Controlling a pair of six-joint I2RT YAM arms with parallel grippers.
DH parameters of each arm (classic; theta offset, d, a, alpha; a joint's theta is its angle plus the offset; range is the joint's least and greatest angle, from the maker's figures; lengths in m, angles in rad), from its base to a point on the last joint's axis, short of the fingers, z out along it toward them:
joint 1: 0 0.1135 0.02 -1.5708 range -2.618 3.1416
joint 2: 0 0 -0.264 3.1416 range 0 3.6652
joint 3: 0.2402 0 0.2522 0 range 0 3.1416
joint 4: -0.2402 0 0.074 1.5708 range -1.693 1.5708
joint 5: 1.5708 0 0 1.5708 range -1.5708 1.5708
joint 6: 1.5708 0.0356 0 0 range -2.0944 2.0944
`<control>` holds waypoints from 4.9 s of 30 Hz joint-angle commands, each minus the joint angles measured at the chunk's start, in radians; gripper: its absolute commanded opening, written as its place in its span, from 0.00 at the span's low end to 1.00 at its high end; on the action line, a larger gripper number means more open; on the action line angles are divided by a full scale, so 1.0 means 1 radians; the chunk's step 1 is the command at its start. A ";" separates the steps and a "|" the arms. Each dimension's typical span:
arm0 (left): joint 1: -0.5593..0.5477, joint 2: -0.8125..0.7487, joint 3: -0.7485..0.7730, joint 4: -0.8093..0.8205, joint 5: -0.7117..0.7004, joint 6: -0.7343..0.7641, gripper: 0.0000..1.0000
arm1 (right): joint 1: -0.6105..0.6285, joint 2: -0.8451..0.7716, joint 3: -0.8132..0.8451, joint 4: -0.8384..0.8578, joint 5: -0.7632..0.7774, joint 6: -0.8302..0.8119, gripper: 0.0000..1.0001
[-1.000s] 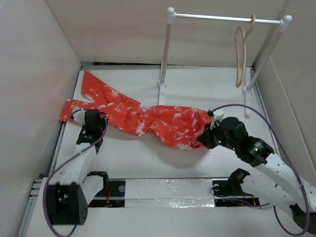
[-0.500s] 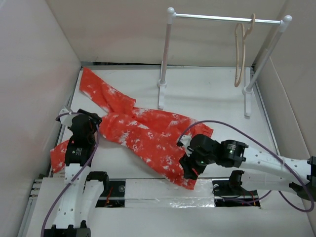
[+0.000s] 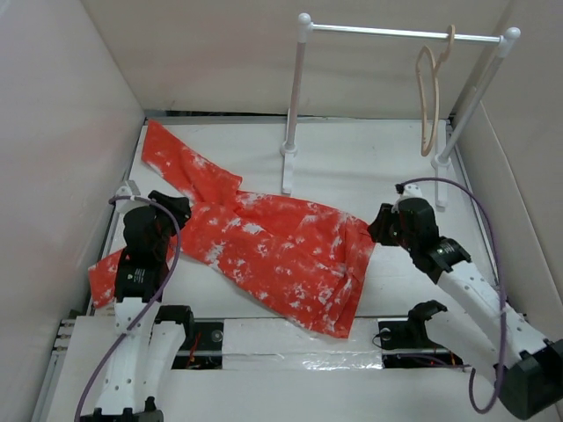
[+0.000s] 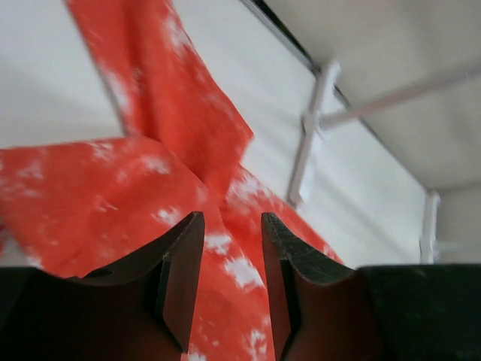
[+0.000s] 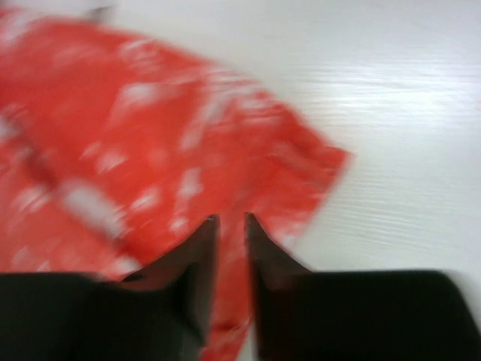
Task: Place the trousers on the hanger
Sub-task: Flatten out the trousers at the center of the board.
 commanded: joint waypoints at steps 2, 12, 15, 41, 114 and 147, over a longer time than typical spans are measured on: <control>-0.080 0.059 -0.045 0.203 0.348 -0.007 0.31 | -0.228 0.077 -0.099 0.297 -0.012 0.022 0.59; -0.333 0.230 -0.196 0.417 0.394 0.001 0.50 | -0.376 0.384 -0.154 0.480 -0.259 0.066 0.67; -0.502 0.289 -0.207 0.381 0.248 0.022 0.56 | -0.376 0.442 -0.149 0.500 -0.273 0.080 0.59; -1.234 0.926 -0.047 0.440 0.057 -0.110 0.55 | -0.587 0.323 0.005 0.529 -0.089 0.057 0.00; -0.008 1.087 0.750 0.332 -0.307 0.166 0.00 | 0.194 0.203 -0.105 0.517 -0.152 -0.101 0.00; 0.186 1.366 0.784 0.129 -0.037 0.166 0.63 | 0.195 0.106 -0.097 0.438 -0.166 -0.093 0.03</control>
